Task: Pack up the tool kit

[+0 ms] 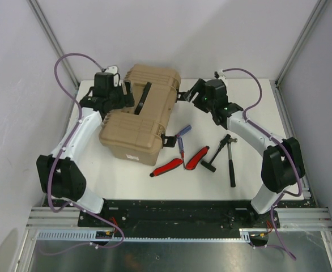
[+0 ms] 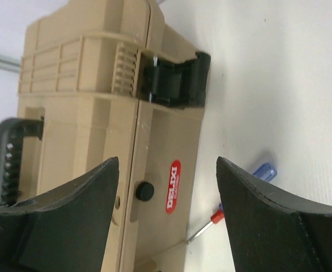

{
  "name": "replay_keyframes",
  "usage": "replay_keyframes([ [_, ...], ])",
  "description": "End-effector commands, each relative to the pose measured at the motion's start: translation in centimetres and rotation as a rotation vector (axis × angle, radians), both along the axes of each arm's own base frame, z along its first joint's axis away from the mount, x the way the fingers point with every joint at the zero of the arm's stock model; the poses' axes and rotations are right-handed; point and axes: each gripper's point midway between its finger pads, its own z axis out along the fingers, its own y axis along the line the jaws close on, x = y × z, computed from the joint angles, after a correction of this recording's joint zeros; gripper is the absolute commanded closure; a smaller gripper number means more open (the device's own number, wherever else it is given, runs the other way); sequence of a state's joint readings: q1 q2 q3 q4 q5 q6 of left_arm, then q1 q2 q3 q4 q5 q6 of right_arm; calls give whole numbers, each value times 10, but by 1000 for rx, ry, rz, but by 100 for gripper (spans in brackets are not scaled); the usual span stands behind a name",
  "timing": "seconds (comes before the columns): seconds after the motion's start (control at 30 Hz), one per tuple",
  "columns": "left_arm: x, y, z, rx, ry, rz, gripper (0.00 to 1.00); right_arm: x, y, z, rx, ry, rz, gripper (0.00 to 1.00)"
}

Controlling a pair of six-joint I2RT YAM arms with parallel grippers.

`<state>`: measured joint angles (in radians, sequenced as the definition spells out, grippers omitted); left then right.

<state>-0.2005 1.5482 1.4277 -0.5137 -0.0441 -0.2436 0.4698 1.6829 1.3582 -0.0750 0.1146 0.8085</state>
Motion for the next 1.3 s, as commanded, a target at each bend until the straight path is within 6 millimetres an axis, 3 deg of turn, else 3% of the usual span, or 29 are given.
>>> replay_keyframes([
  [0.0, -26, -33, 79, -104, -135, -130, 9, -23, 12, 23, -56, -35, 99, 27],
  [0.17, -30, -48, 106, -57, -214, -170, 7, -35, 11, 15, -80, -13, 104, 29],
  [0.27, -25, -60, 108, 1, -232, -189, 6, -39, 9, 9, -95, 1, 107, 30],
  [0.43, -13, -64, 81, 130, -183, -130, 8, -45, 5, -5, -108, 41, 111, 32],
  [0.63, -9, -70, 53, 236, -130, -132, 21, -51, 2, -16, -105, 65, 110, 33],
  [0.77, -3, -73, 42, 268, -111, -134, 35, -51, 3, -16, -95, 63, 111, 34],
  [0.97, 3, -85, 44, 257, -106, -178, 90, -50, 0, -17, -93, 66, 100, 34],
  [1.1, 4, -90, 65, 206, -126, -178, 99, -48, -3, -13, -90, 58, 92, 34],
  [1.27, 1, -99, 134, 8, -231, -196, 100, -45, -9, -3, -81, 33, 97, 34],
])
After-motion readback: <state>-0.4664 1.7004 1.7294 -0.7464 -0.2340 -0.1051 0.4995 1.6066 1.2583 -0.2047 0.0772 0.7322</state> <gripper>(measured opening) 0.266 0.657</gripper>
